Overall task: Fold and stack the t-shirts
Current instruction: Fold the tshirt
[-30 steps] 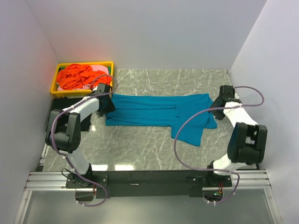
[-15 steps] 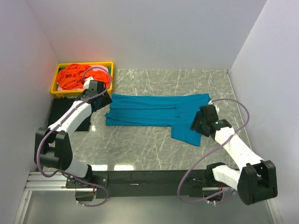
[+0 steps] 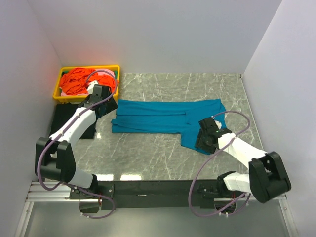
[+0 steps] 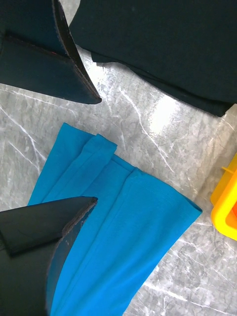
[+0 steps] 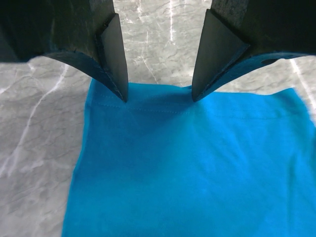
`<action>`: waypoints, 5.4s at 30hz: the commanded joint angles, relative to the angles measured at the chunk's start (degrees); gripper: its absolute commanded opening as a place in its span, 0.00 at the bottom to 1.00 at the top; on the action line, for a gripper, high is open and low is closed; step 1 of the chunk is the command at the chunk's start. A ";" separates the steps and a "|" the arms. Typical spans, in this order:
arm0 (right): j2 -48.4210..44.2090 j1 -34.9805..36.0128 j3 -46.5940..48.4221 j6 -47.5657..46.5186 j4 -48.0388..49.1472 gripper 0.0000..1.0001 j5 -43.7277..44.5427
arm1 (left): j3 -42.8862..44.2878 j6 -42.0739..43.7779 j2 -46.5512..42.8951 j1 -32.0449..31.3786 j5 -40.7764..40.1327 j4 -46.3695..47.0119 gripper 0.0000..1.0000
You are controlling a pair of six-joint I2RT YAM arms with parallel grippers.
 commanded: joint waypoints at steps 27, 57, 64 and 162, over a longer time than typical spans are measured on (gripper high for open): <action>21.01 -10.75 36.58 -6.73 -4.11 0.00 6.93 | 0.27 1.65 -0.56 0.30 -0.80 0.36 0.80; 17.01 -25.68 25.57 -7.71 5.45 0.56 -2.11 | -0.69 0.87 4.72 -3.30 4.48 -2.98 0.80; 6.37 -37.64 7.08 -1.37 15.65 0.55 -13.81 | -5.87 -1.51 3.31 -3.31 4.12 -4.04 0.79; 15.41 -14.80 5.13 7.86 34.12 0.73 -11.18 | -7.46 13.96 -7.41 -1.81 12.38 9.50 1.00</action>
